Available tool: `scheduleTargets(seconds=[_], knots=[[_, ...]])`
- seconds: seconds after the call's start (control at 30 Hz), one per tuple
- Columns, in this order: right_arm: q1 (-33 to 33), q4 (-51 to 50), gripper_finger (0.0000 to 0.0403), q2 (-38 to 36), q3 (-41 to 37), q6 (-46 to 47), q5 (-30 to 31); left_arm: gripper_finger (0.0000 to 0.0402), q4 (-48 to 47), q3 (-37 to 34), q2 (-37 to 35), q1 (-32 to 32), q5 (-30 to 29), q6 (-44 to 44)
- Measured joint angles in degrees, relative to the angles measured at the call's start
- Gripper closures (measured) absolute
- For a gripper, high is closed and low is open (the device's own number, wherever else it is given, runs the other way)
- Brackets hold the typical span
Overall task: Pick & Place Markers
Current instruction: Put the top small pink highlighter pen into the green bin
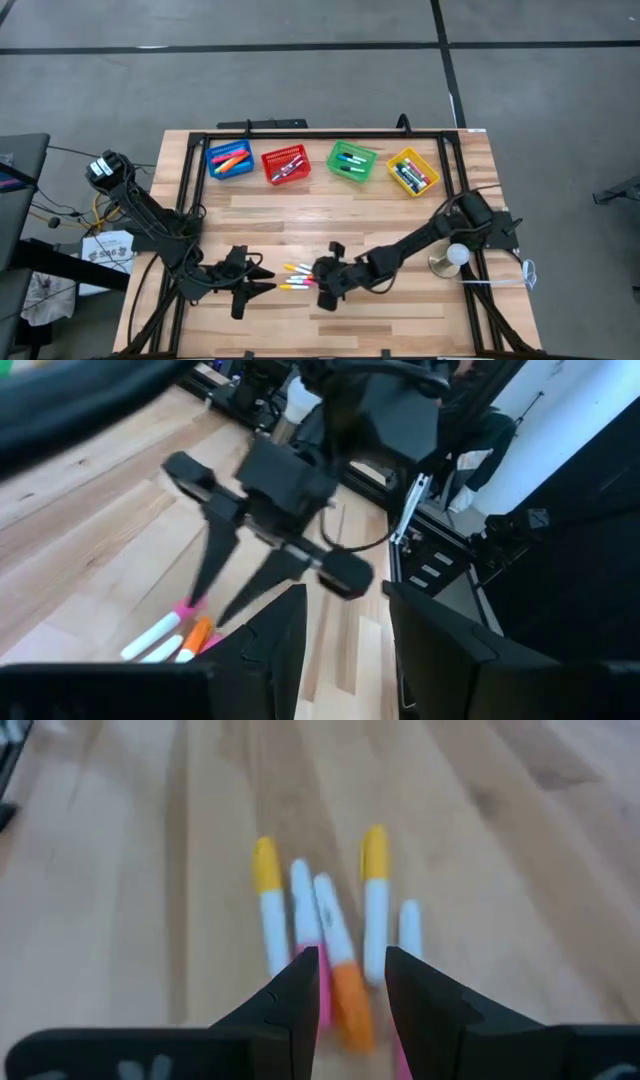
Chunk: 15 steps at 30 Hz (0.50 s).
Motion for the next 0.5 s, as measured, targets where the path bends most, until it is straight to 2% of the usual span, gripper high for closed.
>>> scheduleTargets(seconds=[0.1, 0.5], knots=[[-0.9, -0.4, 0.0296, 0.5, 0.3, -0.8, 1.9, 0.0257, 0.4, 0.0, 0.0, 0.0, 0.0, -0.2], [-1.7, -2.1, 0.0296, 0.5, 0.3, -2.7, 1.0, 0.0257, 0.4, 0.0, 0.0, 0.0, 0.0, -0.1]])
